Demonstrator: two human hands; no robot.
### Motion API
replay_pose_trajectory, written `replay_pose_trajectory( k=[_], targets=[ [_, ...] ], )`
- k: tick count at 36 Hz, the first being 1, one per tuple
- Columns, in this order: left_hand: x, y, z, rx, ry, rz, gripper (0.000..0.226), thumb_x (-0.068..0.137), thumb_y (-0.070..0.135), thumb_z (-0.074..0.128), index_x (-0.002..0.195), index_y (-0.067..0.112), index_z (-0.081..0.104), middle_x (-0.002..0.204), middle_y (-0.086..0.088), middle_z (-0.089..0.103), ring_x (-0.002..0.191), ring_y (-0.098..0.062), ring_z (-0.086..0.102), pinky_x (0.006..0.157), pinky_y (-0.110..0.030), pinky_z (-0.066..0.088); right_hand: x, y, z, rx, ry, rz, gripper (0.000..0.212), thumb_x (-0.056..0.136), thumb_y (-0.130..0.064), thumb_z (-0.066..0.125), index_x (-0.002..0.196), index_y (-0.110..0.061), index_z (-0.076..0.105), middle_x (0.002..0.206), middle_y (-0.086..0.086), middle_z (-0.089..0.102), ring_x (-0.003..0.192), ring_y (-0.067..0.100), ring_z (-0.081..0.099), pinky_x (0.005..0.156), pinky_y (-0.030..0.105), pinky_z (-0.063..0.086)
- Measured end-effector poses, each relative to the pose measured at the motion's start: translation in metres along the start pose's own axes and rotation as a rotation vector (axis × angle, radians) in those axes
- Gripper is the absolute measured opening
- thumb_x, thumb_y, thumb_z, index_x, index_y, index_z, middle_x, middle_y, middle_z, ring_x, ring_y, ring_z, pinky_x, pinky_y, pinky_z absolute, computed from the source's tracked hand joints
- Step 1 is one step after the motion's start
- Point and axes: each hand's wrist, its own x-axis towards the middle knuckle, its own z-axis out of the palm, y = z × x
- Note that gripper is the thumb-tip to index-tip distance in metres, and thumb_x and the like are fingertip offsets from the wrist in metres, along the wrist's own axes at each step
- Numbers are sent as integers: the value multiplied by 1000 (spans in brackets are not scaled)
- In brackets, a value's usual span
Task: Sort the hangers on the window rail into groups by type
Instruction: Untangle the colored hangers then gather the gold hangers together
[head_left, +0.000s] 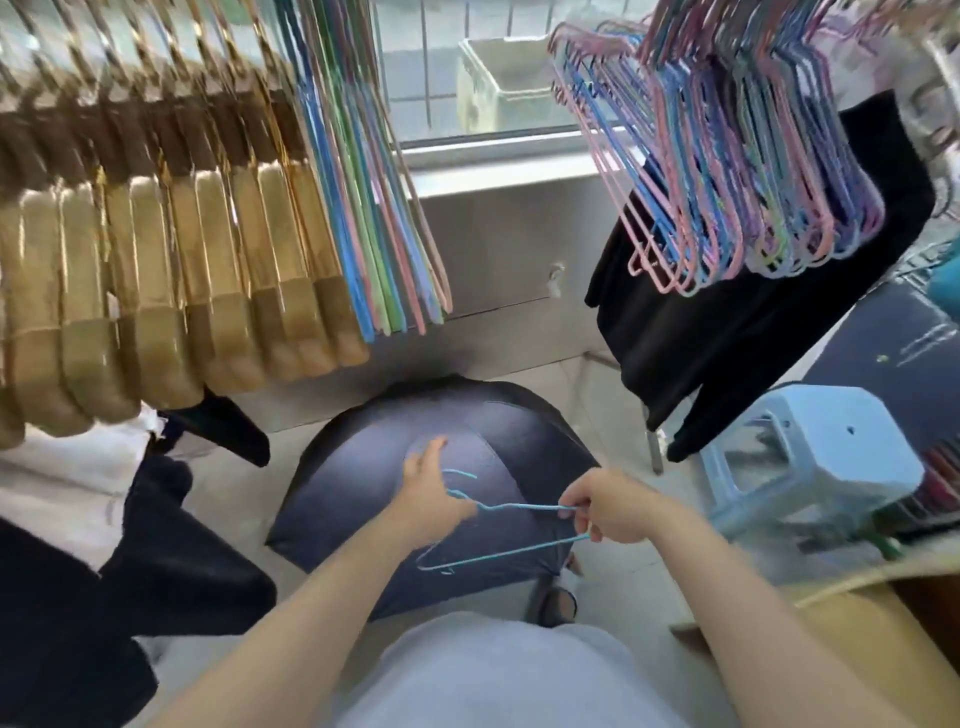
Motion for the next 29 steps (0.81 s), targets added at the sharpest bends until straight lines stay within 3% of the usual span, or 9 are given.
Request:
replay_pose_trajectory(
  k=[3,5,8,11,14,17,19,23,29],
  targets=[
    [-4,-7,-8,-108,-64,46,39,102,18,60,140,25,54,138,-6,61,91,-4,65,71,-10,48,2,0,-1,-78,-1,-58,39,90,-1,50,82,-33,70,73,-9,67,75,16,64,75,32,55],
    [-6,-9,-14,-205,-145,15,20,106,21,54,116,16,71,120,-4,75,88,-5,72,81,-14,54,3,0,-3,-114,43,-61,36,93,-4,53,93,-31,76,80,-10,69,81,15,65,76,30,54],
    [-15,-13,-24,-165,-322,51,25,102,39,63,109,21,79,110,7,79,104,-6,73,108,-33,50,7,1,-2,-173,150,-67,33,96,-7,54,103,-30,78,98,-4,72,93,21,65,78,31,52],
    [-25,-7,-36,-77,-409,71,31,102,53,56,109,34,80,120,13,74,115,-5,68,111,-30,47,18,-1,14,-280,569,-114,28,86,-4,65,102,-22,77,115,8,68,104,33,58,87,39,51],
    [-20,-2,-35,23,-296,103,42,101,66,44,100,43,79,120,2,73,114,-13,67,111,-39,47,22,-13,29,-223,869,-40,40,73,4,69,111,-9,70,126,20,60,107,40,55,90,48,51],
    [-12,4,-30,-189,-45,29,54,105,55,40,92,23,81,104,-14,77,94,-9,72,105,-45,51,26,-28,41,-188,805,-77,52,78,-1,68,129,-6,61,135,20,55,111,40,54,92,48,51],
    [-9,6,-28,-290,25,-17,56,109,47,37,95,14,80,97,-10,76,91,-6,70,105,-42,51,27,-35,49,-159,671,-96,54,85,-8,63,138,-8,53,139,17,50,115,39,52,93,47,51],
    [-8,10,-25,-455,52,-46,56,109,48,37,86,23,82,103,4,68,111,-13,68,109,-44,49,23,-47,62,-88,421,-104,55,99,-24,56,150,-12,39,148,12,41,126,36,43,104,44,40],
    [-18,37,-20,-743,-19,-4,48,110,47,37,102,30,81,112,-4,59,124,-21,63,111,-34,46,21,-56,68,71,226,-147,70,100,-38,58,159,-18,27,157,6,36,138,31,39,115,42,33]
  ],
)
